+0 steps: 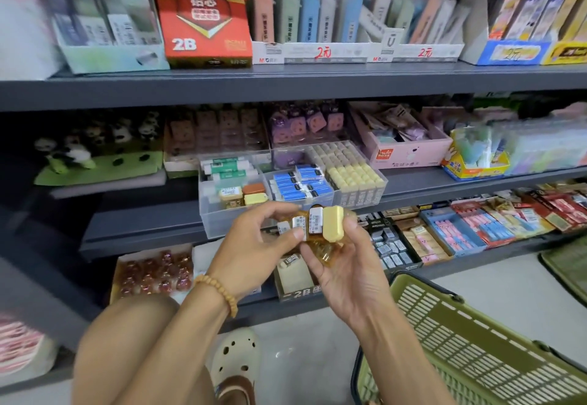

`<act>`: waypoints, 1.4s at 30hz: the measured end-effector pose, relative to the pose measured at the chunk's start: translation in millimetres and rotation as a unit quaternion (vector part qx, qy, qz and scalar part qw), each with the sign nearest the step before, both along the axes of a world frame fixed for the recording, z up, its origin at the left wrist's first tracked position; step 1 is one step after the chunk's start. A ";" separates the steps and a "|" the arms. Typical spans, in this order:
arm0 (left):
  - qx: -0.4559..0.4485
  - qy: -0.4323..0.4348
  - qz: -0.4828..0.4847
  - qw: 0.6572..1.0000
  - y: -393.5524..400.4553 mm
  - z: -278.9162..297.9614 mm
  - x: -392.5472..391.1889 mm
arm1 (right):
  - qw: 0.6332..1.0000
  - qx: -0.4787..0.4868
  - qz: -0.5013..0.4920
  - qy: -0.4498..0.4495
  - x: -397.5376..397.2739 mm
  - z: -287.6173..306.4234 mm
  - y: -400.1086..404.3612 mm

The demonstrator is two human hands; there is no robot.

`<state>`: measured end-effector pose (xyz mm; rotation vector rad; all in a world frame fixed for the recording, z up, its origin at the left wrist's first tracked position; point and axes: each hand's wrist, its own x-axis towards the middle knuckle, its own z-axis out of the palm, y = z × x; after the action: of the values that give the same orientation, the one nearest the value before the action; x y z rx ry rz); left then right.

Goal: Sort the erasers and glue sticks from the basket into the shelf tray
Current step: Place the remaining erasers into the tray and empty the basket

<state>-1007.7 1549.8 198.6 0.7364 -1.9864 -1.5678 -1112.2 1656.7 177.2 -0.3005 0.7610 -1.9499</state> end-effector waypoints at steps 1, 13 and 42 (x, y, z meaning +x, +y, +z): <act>0.001 0.003 0.006 1.000 -2.0 -0.1 1.7 | 1.000 0.001 0.000 0.008 2.2 1.2 -1.9; -0.106 -0.046 0.127 0.985 -41.6 8.1 23.0 | 0.996 0.075 -0.034 -0.013 19.7 17.6 -28.5; -0.382 -0.332 -0.084 0.858 -145.5 28.5 0.4 | 0.994 0.103 -0.013 0.041 1.9 -1.6 -51.9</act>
<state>-1007.3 1404.3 227.1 0.8225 -2.9397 -0.4525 -1110.3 1604.9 175.6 -0.2470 1.0148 -1.8737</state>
